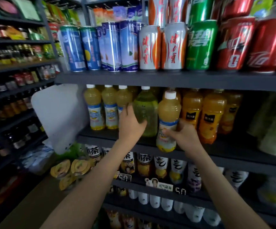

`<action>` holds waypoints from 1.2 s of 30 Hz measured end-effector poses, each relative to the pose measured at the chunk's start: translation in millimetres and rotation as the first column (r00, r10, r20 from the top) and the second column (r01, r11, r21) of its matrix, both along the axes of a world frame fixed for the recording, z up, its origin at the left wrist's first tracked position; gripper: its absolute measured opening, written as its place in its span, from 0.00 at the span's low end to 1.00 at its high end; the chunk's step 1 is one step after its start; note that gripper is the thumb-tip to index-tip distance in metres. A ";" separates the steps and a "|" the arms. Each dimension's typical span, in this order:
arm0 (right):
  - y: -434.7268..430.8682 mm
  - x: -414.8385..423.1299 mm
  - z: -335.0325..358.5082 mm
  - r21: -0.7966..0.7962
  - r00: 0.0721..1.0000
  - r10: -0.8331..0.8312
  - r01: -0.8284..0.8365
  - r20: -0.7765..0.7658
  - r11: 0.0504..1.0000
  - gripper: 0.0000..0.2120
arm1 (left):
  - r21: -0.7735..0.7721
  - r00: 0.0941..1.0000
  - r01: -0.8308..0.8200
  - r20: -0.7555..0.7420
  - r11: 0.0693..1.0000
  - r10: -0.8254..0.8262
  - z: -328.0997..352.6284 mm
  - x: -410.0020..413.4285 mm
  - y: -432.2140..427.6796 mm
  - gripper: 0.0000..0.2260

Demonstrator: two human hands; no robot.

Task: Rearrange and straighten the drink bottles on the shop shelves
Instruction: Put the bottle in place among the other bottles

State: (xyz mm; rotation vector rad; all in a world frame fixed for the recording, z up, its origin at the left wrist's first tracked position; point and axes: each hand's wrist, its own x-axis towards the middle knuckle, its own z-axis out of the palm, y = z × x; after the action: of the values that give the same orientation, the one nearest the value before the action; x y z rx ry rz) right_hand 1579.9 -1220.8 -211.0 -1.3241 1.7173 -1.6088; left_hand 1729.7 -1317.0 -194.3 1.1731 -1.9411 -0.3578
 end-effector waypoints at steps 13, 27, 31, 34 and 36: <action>-3.5 21.9 -15.4 -0.094 0.970 -0.222 0.213 -0.098 0.972 0.23 | -0.110 0.997 -0.079 -0.032 0.991 0.076 -14.1 -38.8 -25.0 0.49; 9.2 21.1 -17.8 -0.113 0.934 -0.335 0.322 -0.127 0.940 0.25 | -0.210 0.921 0.089 -0.355 0.974 -0.161 -39.9 -20.0 -11.0 0.46; 10.0 26.8 -24.7 -0.167 0.926 -0.366 0.348 -0.095 0.923 0.26 | -0.203 0.870 0.131 -0.445 0.970 -0.211 -50.3 -11.2 -2.5 0.46; 8.7 33.2 -22.2 -0.182 0.923 -0.369 0.347 -0.108 0.920 0.24 | -0.186 0.857 0.137 -0.470 0.973 -0.210 -46.8 -8.7 3.7 0.46; 7.1 37.5 -18.2 -0.168 0.923 -0.362 0.340 -0.129 0.925 0.22 | -0.148 0.832 0.175 -0.507 0.973 -0.227 -44.0 -2.0 3.6 0.46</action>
State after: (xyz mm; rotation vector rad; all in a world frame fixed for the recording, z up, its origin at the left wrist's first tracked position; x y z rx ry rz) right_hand 1617.4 -1213.7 -229.3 -1.2919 2.0652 -1.8980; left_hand 1727.7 -1313.4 -238.3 0.7077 -1.5755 -0.6190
